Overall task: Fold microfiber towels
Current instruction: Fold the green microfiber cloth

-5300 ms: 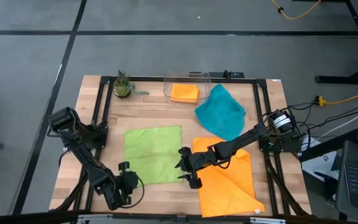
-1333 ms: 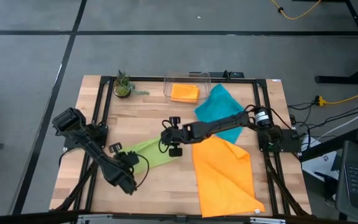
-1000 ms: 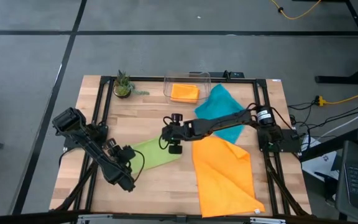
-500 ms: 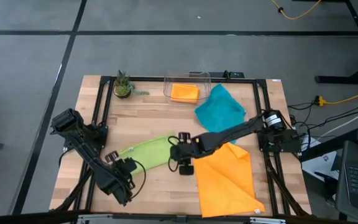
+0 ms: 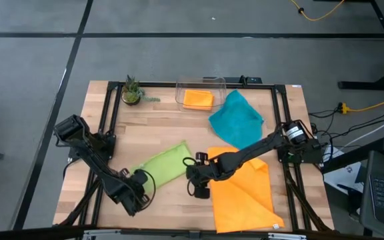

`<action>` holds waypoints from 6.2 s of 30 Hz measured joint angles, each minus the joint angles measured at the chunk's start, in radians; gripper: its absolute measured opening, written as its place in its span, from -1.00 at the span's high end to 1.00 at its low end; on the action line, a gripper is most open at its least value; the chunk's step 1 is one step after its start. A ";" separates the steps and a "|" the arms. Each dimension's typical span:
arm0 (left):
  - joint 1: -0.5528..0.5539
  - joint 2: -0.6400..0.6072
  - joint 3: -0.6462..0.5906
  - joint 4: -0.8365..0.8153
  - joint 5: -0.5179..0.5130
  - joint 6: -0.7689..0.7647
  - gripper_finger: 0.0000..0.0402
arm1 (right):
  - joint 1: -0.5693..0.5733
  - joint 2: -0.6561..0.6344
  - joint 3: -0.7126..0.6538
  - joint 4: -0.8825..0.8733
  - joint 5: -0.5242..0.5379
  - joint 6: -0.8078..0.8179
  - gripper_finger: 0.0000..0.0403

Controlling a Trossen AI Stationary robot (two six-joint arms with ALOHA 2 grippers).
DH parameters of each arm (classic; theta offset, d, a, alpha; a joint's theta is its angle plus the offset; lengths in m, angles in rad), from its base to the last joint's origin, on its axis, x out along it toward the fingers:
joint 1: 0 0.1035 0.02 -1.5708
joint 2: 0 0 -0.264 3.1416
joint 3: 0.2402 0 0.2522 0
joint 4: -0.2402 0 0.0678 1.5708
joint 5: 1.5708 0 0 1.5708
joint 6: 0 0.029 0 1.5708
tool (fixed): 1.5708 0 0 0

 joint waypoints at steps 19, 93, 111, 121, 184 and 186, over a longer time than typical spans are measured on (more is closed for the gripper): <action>0.019 0.010 0.211 0.078 -0.103 0.225 0.51 | -0.011 0.004 0.000 0.128 0.142 0.087 0.23; -0.077 0.007 0.394 -0.334 -0.239 0.244 0.51 | -0.020 0.585 0.769 -0.288 -0.294 -0.152 0.22; -0.078 0.007 0.394 -0.339 -0.301 0.248 0.51 | 0.066 0.452 0.877 -0.807 -0.021 -0.179 0.22; -0.072 0.007 0.394 -0.338 -0.319 0.248 0.51 | 0.065 0.417 0.867 -1.120 0.077 -0.259 0.22; -0.051 0.007 0.293 0.005 -0.375 0.396 0.47 | -0.078 0.085 0.110 0.094 -0.362 -0.286 0.40; -0.044 0.007 0.280 0.040 -0.379 0.445 0.42 | -0.046 0.081 0.111 0.084 -0.327 -0.282 0.40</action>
